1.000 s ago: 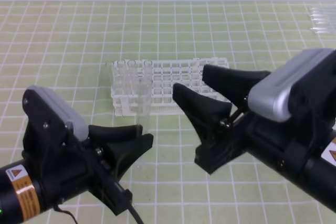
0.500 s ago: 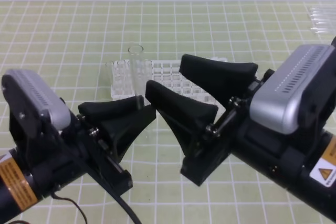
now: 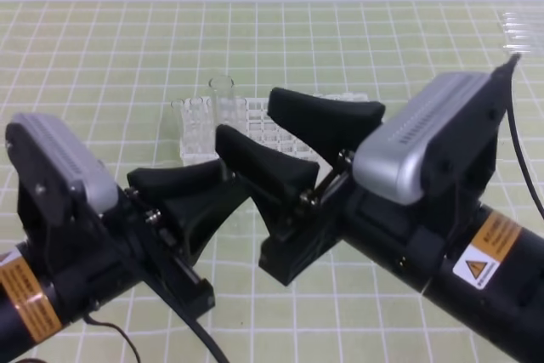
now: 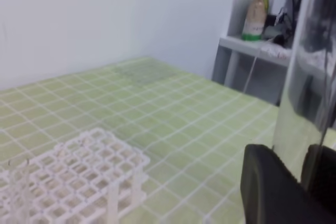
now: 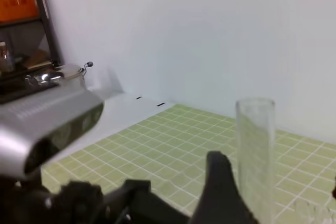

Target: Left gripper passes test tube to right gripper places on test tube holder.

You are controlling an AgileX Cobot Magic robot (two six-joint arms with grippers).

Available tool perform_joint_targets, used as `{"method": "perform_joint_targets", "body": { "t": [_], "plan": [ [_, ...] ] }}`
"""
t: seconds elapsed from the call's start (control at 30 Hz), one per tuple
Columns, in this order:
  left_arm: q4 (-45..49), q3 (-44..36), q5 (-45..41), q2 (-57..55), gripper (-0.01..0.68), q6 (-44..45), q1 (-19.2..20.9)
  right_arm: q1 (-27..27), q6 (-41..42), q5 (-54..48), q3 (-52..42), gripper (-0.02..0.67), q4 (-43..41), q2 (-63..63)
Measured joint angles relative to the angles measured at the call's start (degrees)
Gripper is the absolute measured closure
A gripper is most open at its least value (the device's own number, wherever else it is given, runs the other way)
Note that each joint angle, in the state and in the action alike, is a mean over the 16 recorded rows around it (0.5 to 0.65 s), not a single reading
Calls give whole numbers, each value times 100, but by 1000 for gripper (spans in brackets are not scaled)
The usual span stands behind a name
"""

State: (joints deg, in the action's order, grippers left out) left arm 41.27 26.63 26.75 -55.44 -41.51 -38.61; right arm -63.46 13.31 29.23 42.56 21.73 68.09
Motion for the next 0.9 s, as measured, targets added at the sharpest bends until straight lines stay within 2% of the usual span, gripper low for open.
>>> {"method": "perform_joint_targets", "body": {
  "t": [0.9],
  "plan": [
    [1222,0,159,6,643,-937,3,222,236,-599,456,240,364,447]
  ]
}}
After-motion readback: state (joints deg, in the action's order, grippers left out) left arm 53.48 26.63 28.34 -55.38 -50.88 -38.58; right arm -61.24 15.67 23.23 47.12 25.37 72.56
